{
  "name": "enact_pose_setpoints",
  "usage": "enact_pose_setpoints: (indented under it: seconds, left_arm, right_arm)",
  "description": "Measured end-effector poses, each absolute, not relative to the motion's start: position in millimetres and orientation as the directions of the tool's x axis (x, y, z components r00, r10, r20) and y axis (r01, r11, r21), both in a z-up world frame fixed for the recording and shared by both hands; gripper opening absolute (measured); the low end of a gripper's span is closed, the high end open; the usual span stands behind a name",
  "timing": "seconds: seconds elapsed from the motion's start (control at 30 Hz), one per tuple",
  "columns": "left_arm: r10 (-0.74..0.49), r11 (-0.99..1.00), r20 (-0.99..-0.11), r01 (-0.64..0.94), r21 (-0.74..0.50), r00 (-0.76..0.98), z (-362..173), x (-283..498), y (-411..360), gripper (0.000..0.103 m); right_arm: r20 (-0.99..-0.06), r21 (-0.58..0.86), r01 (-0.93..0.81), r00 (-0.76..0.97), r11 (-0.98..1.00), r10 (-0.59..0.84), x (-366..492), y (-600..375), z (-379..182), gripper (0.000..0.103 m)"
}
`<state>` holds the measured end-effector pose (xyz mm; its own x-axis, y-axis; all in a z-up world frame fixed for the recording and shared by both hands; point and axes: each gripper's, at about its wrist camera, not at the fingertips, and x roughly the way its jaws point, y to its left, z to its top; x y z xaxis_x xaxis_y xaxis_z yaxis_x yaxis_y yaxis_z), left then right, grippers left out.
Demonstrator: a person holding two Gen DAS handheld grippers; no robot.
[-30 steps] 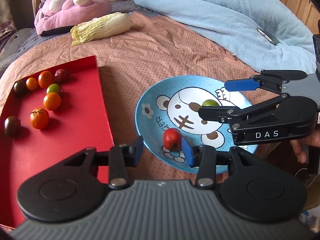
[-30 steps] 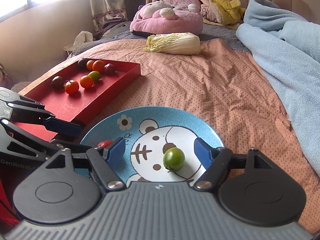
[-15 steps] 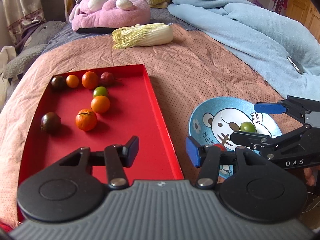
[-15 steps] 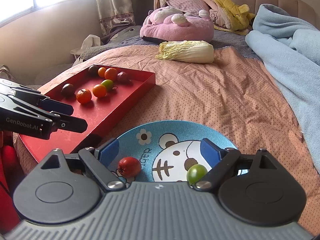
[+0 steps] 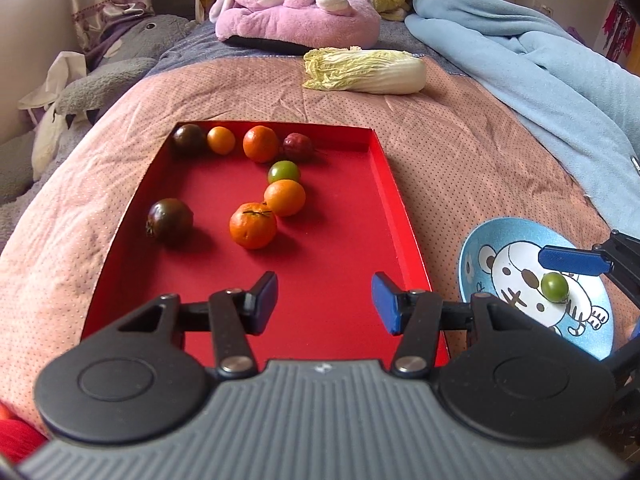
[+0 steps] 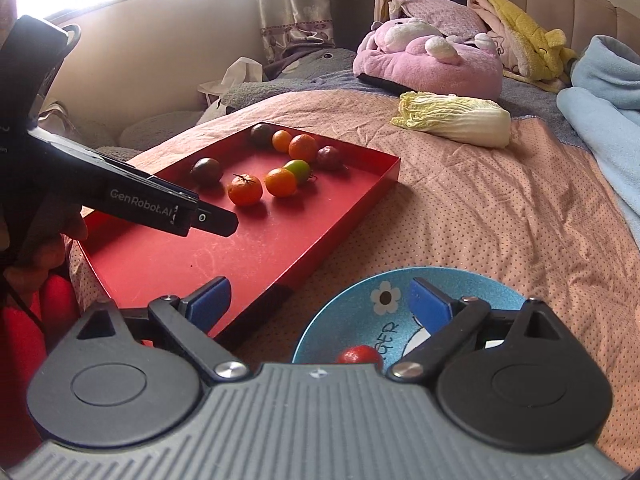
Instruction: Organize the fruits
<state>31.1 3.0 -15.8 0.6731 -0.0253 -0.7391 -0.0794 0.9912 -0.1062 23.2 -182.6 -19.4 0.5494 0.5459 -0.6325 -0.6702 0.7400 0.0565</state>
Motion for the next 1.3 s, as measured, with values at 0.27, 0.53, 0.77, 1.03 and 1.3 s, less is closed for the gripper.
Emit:
enact_pose_setpoints:
  seconds: [0.27,0.53,0.77,1.03,1.3]
  left_arm:
    - [0.032,0.987,-0.736,-0.138,-0.083,0.676,-10,38,29,0.055]
    - [0.045,0.972,-0.751,-0.204,-0.12,0.658,-11,39,59,0.055]
    - [0.047,0.97,-0.763,-0.211,-0.118,0.645,-12,53,91,0.055]
    - [0.033,0.964,-0.761,-0.222,-0.147,0.648,-16,57,97,0.055]
    - [0.042,0.956,-0.768,-0.25,-0.156,0.639,-22,65,108,0.055]
  right_arm:
    - [-0.634,0.061,-0.698,0.525,0.714,0.567,23,-166,-19,0.098]
    - [-0.627,0.075,-0.734,0.492,0.675,0.604,31,-133,-19,0.097]
    - [-0.62,0.073,-0.767,0.466,0.638,0.631,52,-96,-16,0.083]
    - [-0.666,0.071,-0.793,0.414,0.605,0.621,83,-42,-34,0.062]
    - [-0.71,0.04,-0.779,0.418,0.625,0.567,115,-1,-57,0.056]
